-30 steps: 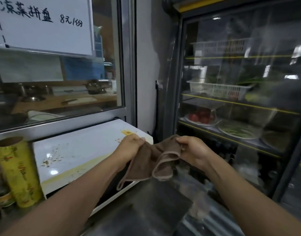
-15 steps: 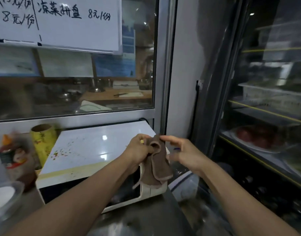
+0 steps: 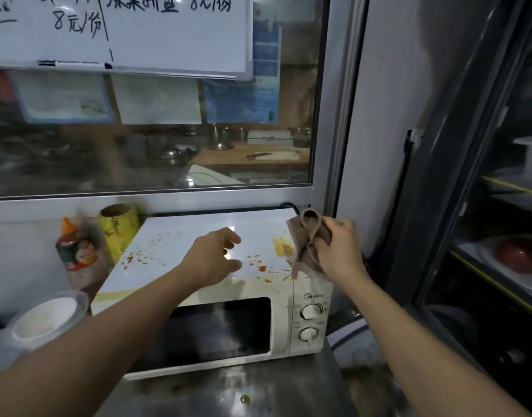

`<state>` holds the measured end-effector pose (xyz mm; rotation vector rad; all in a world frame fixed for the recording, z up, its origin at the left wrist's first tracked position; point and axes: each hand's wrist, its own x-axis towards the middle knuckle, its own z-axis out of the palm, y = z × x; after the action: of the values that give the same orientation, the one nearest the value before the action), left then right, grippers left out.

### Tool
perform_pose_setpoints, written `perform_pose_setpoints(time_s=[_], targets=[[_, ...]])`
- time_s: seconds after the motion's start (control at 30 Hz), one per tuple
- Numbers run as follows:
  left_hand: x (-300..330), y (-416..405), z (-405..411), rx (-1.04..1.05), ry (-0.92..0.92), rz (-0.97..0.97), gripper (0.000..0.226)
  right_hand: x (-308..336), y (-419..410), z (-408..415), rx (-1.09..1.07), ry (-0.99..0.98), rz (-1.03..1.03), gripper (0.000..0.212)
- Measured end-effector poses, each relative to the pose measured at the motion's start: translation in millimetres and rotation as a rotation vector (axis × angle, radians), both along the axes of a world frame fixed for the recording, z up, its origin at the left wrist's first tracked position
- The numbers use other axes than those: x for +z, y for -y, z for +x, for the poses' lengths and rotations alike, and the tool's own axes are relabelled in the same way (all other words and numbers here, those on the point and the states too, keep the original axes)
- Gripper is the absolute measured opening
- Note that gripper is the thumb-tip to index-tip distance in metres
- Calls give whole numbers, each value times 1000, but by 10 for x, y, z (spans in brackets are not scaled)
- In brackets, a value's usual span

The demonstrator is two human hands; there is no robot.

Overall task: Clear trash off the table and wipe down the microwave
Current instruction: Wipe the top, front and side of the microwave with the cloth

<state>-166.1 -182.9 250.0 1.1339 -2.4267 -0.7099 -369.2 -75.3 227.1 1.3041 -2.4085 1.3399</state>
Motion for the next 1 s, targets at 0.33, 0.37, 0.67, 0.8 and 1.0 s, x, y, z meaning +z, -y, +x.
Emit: perform_pose_setpoints(time_s=[0.33,0.37,0.67,0.8,1.0], targets=[[-546,653,290,-47,458,-193,95,-614,309,-172,332,-333,586,52],[-581,692,292,-58,472,-194,96,-658,357,-126,336,-378,570,50],[-693,897,324,-67,433,-280,91,-755,1028,851,329,-456,588,50],[-694,976,332,-114,468,-276,84,-802,761,630,363,-447,438,44],[-721,1176,237,-57,149,-119,58,-782,462,-237,41,-324,656,51]])
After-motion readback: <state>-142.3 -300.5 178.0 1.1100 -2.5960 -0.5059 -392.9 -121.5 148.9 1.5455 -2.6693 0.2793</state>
